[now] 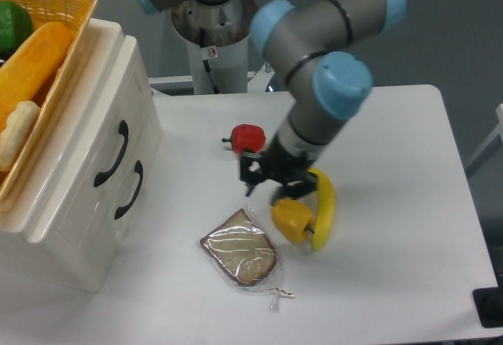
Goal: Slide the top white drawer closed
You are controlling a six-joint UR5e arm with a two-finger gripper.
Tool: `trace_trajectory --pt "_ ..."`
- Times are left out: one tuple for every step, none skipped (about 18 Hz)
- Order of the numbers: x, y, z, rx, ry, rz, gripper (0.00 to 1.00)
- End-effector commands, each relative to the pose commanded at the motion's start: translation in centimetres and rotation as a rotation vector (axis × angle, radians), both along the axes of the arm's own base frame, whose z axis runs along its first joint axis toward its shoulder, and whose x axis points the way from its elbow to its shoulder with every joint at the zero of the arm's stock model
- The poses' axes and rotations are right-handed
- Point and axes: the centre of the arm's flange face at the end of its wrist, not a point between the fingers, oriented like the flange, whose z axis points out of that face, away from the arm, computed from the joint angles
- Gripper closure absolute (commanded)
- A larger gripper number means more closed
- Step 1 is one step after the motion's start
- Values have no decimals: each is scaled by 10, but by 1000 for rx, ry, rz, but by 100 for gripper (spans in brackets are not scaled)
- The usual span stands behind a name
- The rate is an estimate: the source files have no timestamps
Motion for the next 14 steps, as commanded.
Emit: trace_trajectory --pt "-8 -5 -2 -6 18 9 0" --pt "-18 -12 -3 -8 40 24 0" --pt "-29 -19 -6 -2 57 40 0" --pt "-39 -24 -9 3 74 32 0" --pt "-49 -30 -15 -8 95 0 0" --pt "-59 -38 -21 -45 124 -50 0" --pt "-71 -47 -25 -87 156 -103 0" --pt "-83 -56 -27 -104 175 -144 0" --pt "-96 -66 -33 -105 183 -166 0" --pt "-106 -73 -38 -105 194 -190 0" --pt "-118 -83 -46 -113 212 -212 0" --pt "-126 -89 -55 -135 228 -256 0" --pt "-131 -92 -66 -166 241 -321 0" --pt "-138 -94 -72 -191 260 -386 0"
